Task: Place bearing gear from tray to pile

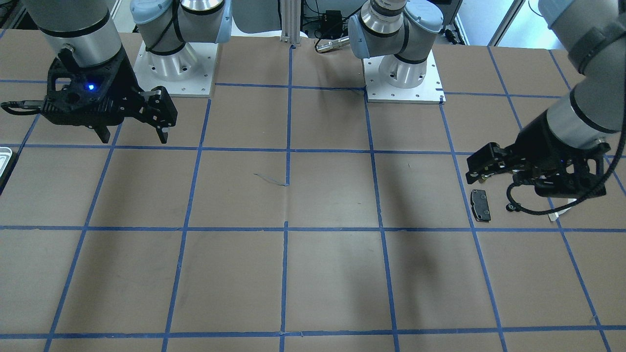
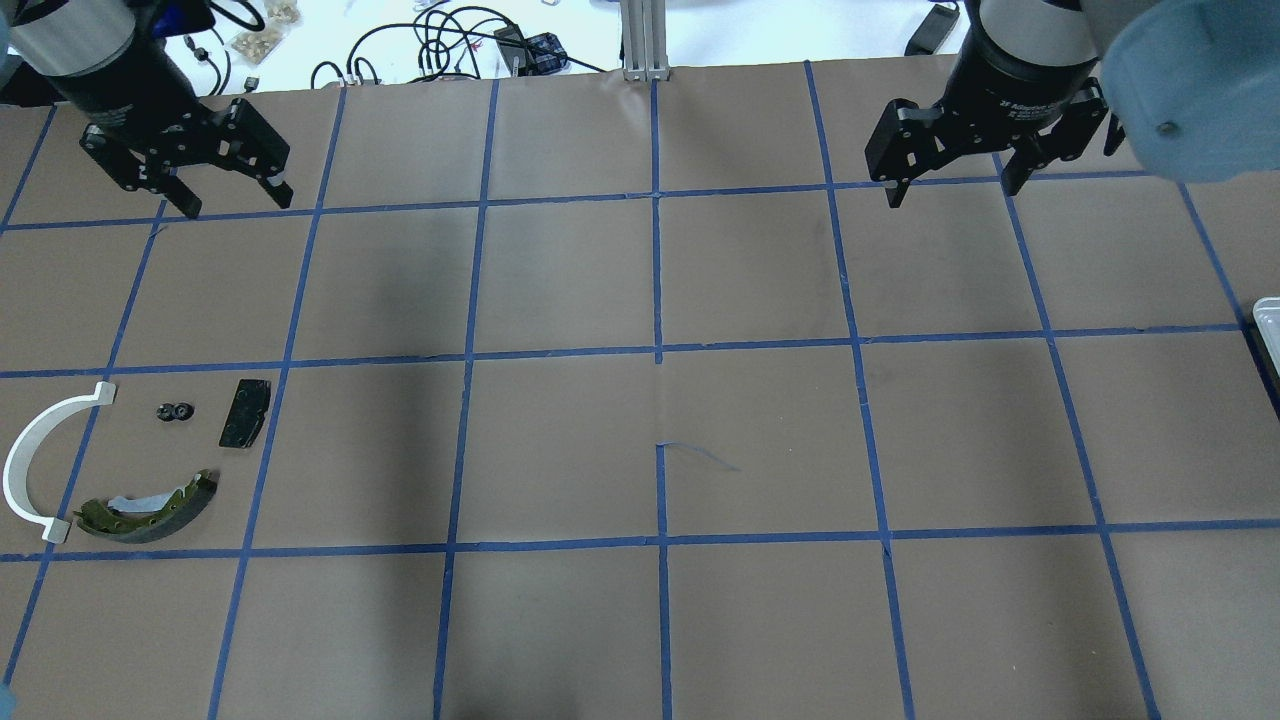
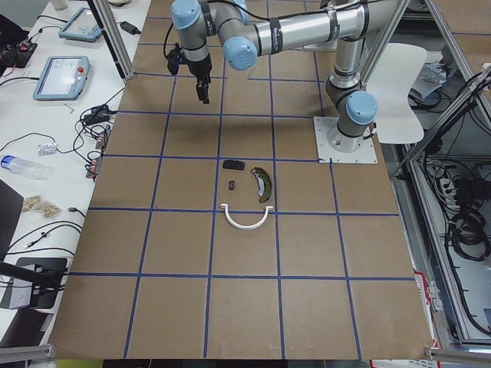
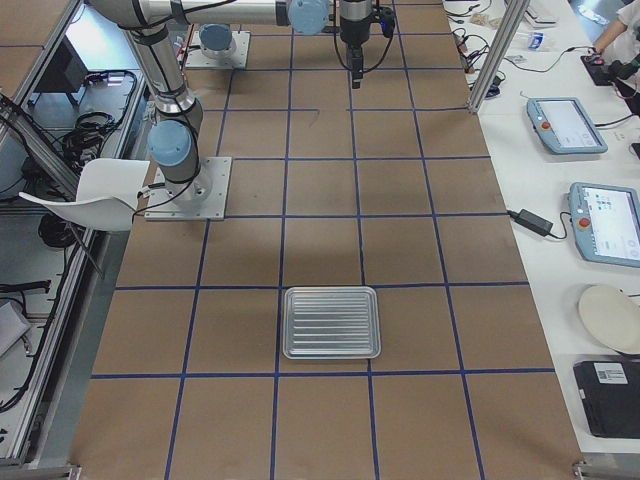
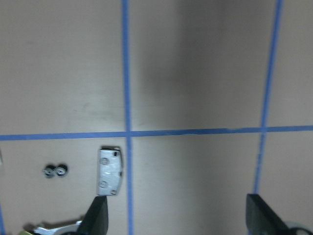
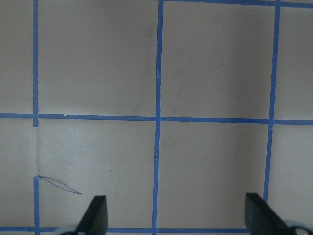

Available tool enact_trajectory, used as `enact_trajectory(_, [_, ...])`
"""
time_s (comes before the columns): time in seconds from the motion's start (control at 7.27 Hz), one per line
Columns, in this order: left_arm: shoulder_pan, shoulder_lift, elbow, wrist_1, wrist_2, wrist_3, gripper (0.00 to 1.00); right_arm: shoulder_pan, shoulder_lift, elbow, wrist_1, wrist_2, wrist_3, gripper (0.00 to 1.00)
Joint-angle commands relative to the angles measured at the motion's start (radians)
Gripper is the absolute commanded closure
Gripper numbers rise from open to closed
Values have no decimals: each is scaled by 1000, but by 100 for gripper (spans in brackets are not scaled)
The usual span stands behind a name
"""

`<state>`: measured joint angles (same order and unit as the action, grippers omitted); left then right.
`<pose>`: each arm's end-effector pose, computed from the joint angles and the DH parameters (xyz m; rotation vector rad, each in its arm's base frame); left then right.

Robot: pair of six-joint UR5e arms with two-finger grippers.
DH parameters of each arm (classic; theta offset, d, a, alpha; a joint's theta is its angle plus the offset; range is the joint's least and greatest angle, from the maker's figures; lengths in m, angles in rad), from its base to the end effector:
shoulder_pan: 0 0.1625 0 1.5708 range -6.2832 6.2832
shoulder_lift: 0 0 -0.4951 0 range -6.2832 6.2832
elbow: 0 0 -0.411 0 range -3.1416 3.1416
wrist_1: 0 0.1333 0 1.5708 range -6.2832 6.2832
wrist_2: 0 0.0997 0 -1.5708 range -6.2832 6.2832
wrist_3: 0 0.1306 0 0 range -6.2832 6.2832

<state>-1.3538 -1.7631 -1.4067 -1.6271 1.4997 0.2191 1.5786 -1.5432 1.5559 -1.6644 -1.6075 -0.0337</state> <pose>-0.0114 -0.6106 0.4987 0.0014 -3.0522 -0.1025 0.1327 -0.5335 0.5302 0.0620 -3.1007 0.1248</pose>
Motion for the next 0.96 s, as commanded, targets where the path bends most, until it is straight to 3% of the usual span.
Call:
enact_trajectory(0.0, [-103,56,-15,-37,-4,-44,0,0,0,0,0,0,0,0])
enact_trajectory(0.41, [-110,158,-155,-27,40,-44,0,0,0,1,0,0,0,0])
enact_trajectory(0.83, [-113,217,-195,-36,76,-47,0,-2,0,0,0,-6,0,0])
